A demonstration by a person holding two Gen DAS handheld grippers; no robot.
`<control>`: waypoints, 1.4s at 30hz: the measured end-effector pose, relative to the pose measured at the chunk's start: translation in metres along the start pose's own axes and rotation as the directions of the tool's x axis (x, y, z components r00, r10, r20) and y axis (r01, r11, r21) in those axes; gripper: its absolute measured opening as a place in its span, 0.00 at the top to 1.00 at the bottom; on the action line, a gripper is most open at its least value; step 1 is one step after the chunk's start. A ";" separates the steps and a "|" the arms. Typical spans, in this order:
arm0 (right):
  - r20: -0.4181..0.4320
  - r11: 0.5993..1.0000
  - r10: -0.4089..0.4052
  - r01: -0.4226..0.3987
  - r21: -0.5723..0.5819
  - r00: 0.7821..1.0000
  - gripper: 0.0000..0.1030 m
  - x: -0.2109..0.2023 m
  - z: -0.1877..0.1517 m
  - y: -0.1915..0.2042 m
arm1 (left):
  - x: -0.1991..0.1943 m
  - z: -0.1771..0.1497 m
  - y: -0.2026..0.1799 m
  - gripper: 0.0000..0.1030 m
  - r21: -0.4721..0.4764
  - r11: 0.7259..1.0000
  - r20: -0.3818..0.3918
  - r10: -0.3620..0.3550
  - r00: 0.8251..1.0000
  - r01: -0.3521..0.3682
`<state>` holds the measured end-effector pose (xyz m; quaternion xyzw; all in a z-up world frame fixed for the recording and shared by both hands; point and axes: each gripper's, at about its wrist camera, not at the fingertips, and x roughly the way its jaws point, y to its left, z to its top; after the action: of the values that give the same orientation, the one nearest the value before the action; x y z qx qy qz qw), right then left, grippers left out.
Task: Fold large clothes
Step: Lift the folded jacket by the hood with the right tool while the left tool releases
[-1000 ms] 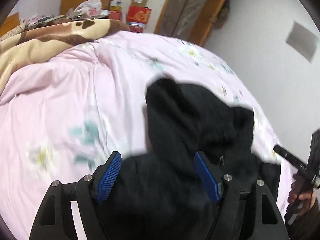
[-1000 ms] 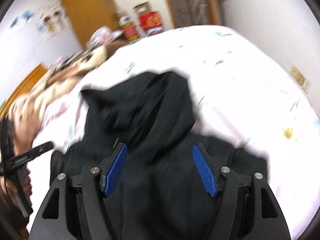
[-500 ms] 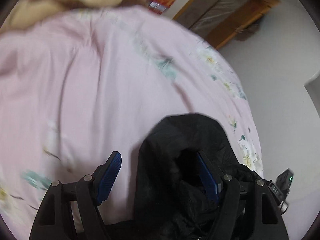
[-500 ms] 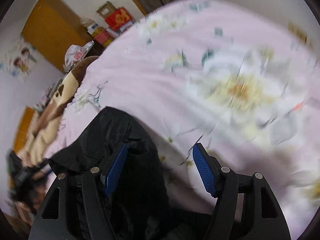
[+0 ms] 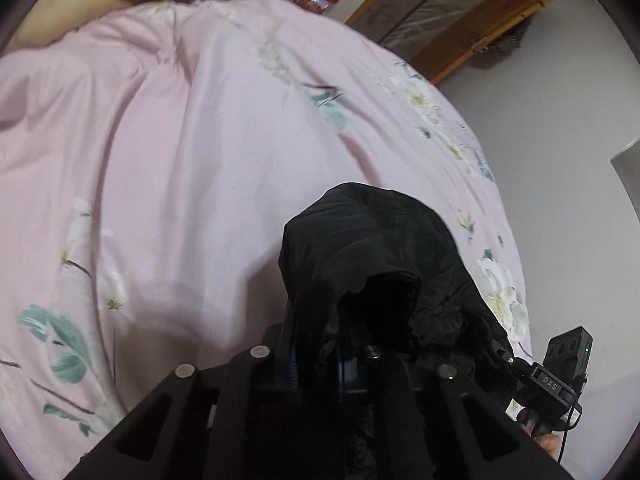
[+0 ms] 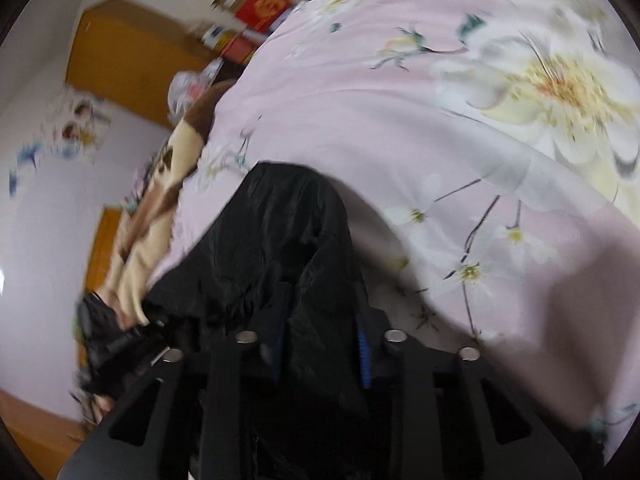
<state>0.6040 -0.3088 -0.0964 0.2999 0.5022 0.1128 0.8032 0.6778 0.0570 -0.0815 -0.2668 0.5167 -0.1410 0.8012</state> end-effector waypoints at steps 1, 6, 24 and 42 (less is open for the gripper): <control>0.004 1.000 -0.008 0.009 -0.013 1.000 0.86 -0.003 -0.003 0.004 | -0.006 -0.002 -0.002 0.88 0.006 1.000 0.003 -0.005 1.000 0.005; 0.043 0.992 -0.059 0.063 -0.107 0.997 0.90 -0.029 -0.023 0.025 | -0.042 -0.020 -0.008 0.88 0.042 0.998 0.023 -0.052 0.998 0.051; 0.260 0.814 -0.159 0.275 -0.512 0.953 0.91 -0.109 -0.167 0.076 | -0.137 -0.136 0.017 0.87 0.106 0.980 0.092 -0.177 0.980 0.167; 0.368 0.582 -0.261 0.450 -0.677 0.892 0.90 -0.097 -0.241 0.074 | -0.207 -0.122 -0.005 0.29 0.236 0.972 0.164 -0.053 0.985 0.013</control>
<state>0.3565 -0.2084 -0.0567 -0.1535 0.3647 0.1091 0.9119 0.4796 0.1227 0.0374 -0.1902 0.4220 -0.1909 0.8656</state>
